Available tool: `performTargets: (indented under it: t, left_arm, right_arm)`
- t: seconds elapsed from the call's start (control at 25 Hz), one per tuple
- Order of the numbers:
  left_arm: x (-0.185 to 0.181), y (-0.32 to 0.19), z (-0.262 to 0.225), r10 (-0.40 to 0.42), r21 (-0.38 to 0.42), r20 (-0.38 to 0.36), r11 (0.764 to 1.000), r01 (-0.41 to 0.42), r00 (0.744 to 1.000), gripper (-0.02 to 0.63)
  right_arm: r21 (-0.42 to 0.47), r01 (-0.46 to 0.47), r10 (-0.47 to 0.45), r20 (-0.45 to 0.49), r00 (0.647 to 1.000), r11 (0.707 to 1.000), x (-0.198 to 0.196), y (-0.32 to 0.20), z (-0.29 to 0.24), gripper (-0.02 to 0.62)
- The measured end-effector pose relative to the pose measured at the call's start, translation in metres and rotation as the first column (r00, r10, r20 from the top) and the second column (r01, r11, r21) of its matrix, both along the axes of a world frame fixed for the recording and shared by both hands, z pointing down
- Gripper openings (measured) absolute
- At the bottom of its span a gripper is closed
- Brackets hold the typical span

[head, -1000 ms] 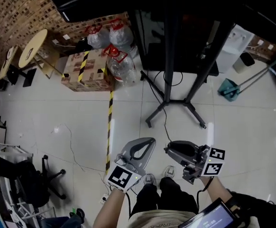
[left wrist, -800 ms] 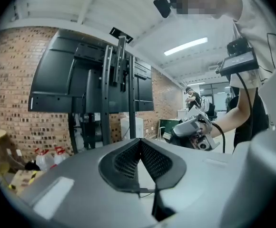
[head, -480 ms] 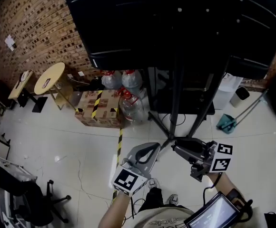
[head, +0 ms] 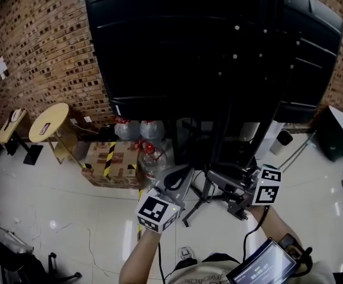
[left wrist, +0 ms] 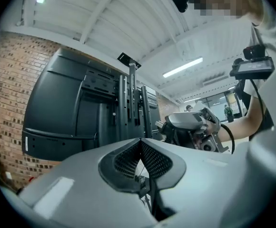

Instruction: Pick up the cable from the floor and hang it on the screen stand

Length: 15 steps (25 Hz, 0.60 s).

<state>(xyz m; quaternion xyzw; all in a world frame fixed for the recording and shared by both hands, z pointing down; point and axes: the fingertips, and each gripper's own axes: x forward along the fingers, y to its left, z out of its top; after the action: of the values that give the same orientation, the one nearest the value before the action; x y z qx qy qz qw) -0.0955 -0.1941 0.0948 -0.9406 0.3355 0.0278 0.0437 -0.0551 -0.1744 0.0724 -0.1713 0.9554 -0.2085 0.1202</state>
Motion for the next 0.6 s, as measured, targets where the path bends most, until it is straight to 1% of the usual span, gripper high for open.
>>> performTargets:
  t: [0.08,0.16,0.24,0.36,0.48,0.6]
  left_arm:
    - [0.003,-0.007,-0.016,-0.006,0.022,0.013,1.0,0.006,1.0,0.02]
    - [0.007,-0.016,-0.038,-0.013,0.047,0.017,0.999,0.012,1.0,0.02]
    - [0.011,-0.032,-0.061,-0.016,0.065,0.016,0.998,0.015,1.0,0.02]
    - [0.016,-0.057,-0.091,-0.021,0.102,0.015,0.995,0.02,1.0,0.02]
    - [0.025,-0.075,-0.107,-0.03,0.145,0.061,0.989,0.021,0.998,0.02]
    - [0.033,-0.089,-0.115,-0.061,0.193,0.056,0.98,0.049,0.997,0.02]
  right_arm:
    - [0.034,-0.027,0.027,-0.021,0.999,0.999,-0.006,-0.004,-0.015,0.086]
    - [0.049,-0.046,0.048,-0.041,0.998,0.998,-0.008,-0.01,-0.032,0.086]
    - [0.067,-0.061,0.065,-0.062,0.996,0.996,-0.007,-0.026,-0.048,0.087]
    - [0.115,-0.065,0.076,-0.085,0.993,0.991,-0.004,-0.051,-0.073,0.087]
    - [0.176,-0.057,0.075,-0.098,0.992,0.983,0.0,-0.068,-0.095,0.087]
    - [0.228,-0.057,0.081,-0.097,0.992,0.972,0.008,-0.081,-0.104,0.087]
